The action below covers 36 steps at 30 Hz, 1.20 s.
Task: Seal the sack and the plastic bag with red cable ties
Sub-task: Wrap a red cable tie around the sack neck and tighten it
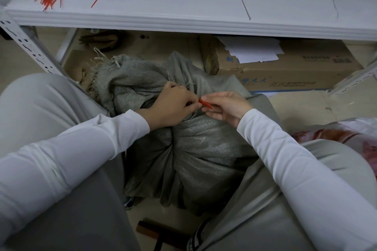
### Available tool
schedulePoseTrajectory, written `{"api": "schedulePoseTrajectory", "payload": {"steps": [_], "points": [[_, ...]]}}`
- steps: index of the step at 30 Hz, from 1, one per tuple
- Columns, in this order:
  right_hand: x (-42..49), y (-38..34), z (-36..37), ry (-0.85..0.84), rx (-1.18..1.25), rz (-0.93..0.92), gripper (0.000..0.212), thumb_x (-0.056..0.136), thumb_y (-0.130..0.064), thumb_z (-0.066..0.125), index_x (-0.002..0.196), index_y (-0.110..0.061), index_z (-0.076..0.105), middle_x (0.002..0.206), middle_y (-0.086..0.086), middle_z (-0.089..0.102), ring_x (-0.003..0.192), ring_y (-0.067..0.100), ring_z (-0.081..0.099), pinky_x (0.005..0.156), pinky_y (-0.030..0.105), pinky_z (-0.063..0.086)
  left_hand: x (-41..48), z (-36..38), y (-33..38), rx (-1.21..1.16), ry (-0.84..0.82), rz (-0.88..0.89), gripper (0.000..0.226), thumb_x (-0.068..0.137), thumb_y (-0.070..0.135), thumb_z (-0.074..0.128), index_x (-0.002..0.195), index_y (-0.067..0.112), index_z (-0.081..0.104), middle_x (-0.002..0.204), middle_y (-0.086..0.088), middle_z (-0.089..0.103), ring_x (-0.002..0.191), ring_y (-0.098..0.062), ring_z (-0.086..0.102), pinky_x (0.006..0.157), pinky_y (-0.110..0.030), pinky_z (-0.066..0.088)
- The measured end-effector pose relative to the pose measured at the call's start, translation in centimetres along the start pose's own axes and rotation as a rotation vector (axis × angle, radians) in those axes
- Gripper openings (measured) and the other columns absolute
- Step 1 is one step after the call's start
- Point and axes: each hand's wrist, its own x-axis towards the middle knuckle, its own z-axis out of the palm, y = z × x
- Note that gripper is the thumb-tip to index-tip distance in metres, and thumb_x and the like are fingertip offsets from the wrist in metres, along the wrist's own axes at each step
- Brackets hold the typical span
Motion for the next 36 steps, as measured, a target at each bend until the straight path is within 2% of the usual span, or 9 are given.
{"api": "schedulePoseTrajectory", "payload": {"steps": [3, 5, 10, 14, 18, 25, 31, 34, 36], "points": [[0.0, -0.1, -0.2, 0.048, -0.026, -0.029, 0.004, 0.085, -0.008, 0.069, 0.088, -0.005, 0.069, 0.067, 0.004, 0.072, 0.058, 0.007, 0.067, 0.056, 0.017, 0.055, 0.4, -0.1, -0.1, -0.055, -0.003, -0.002, 0.028, 0.092, 0.038, 0.055, 0.065, 0.032, 0.055, 0.057, 0.014, 0.053, 0.064, -0.004, 0.051, 0.089, -0.038, 0.039], [0.2, -0.2, -0.2, 0.105, -0.054, -0.057, 0.002, 0.085, -0.008, 0.069, 0.085, -0.006, 0.069, 0.066, 0.004, 0.071, 0.055, 0.007, 0.065, 0.053, 0.015, 0.053, 0.7, -0.3, -0.3, -0.114, -0.01, -0.012, 0.021, 0.089, 0.038, 0.06, 0.07, 0.029, 0.061, 0.063, 0.015, 0.059, 0.064, -0.001, 0.054, 0.084, -0.037, 0.044], [0.4, -0.5, -0.3, 0.211, -0.09, -0.108, 0.004, 0.084, -0.007, 0.07, 0.085, -0.003, 0.068, 0.07, 0.009, 0.066, 0.048, 0.006, 0.062, 0.046, 0.015, 0.045, 0.9, -0.5, -0.4, -0.036, -0.053, 0.001, 0.01, 0.085, 0.028, 0.064, 0.076, 0.027, 0.059, 0.079, 0.011, 0.065, 0.081, -0.012, 0.061, 0.092, -0.038, 0.043], [0.2, -0.6, -0.4, 0.182, -0.088, -0.089, 0.015, 0.084, -0.01, 0.071, 0.096, -0.002, 0.069, 0.073, 0.007, 0.068, 0.052, 0.006, 0.064, 0.051, 0.016, 0.05, 0.7, -0.6, -0.4, 0.032, -0.035, 0.023, 0.007, 0.086, 0.029, 0.063, 0.079, 0.028, 0.06, 0.083, 0.011, 0.065, 0.087, -0.013, 0.06, 0.094, -0.037, 0.038], [0.1, -0.4, -0.3, 0.134, -0.061, -0.039, 0.008, 0.082, -0.01, 0.072, 0.09, -0.007, 0.072, 0.07, 0.003, 0.068, 0.053, 0.007, 0.062, 0.053, 0.016, 0.052, 0.0, -0.2, -0.3, 0.1, -0.022, 0.065, 0.005, 0.087, 0.031, 0.061, 0.085, 0.027, 0.063, 0.086, 0.012, 0.063, 0.094, -0.011, 0.055, 0.1, -0.035, 0.029], [0.0, -0.1, 0.2, 0.069, -0.035, 0.002, 0.003, 0.081, -0.007, 0.072, 0.084, -0.009, 0.072, 0.063, -0.002, 0.069, 0.054, 0.006, 0.063, 0.054, 0.016, 0.053, -0.7, -0.3, -0.3, 0.102, 0.011, 0.111, 0.003, 0.085, 0.028, 0.064, 0.083, 0.025, 0.064, 0.081, 0.013, 0.061, 0.091, -0.013, 0.057, 0.098, -0.035, 0.032], [-0.3, -0.2, -0.1, 0.049, -0.031, -0.016, 0.002, 0.082, -0.007, 0.072, 0.084, -0.008, 0.071, 0.066, -0.001, 0.071, 0.055, 0.006, 0.065, 0.056, 0.017, 0.055, -0.7, 0.0, 0.0, 0.054, 0.053, 0.107, 0.005, 0.083, 0.026, 0.068, 0.08, 0.023, 0.065, 0.075, 0.016, 0.053, 0.082, -0.012, 0.057, 0.094, -0.033, 0.035], [-0.3, -0.3, -0.2, 0.072, -0.066, -0.057, 0.007, 0.083, -0.008, 0.071, 0.088, -0.004, 0.071, 0.066, 0.001, 0.071, 0.054, 0.007, 0.064, 0.056, 0.017, 0.054, 0.1, -0.4, 0.1, -0.064, 0.049, 0.062, 0.011, 0.084, 0.031, 0.068, 0.077, 0.023, 0.066, 0.071, 0.015, 0.059, 0.069, -0.007, 0.056, 0.08, -0.036, 0.05], [-0.3, -0.4, -0.1, 0.06, -0.073, -0.077, 0.006, 0.085, -0.008, 0.069, 0.088, -0.004, 0.07, 0.068, 0.002, 0.071, 0.055, 0.007, 0.065, 0.057, 0.017, 0.054, 0.5, -0.7, 0.2, -0.119, 0.053, 0.024, 0.019, 0.082, 0.04, 0.065, 0.077, 0.021, 0.063, 0.073, 0.008, 0.063, 0.069, -0.011, 0.059, 0.069, -0.039, 0.052]]}}
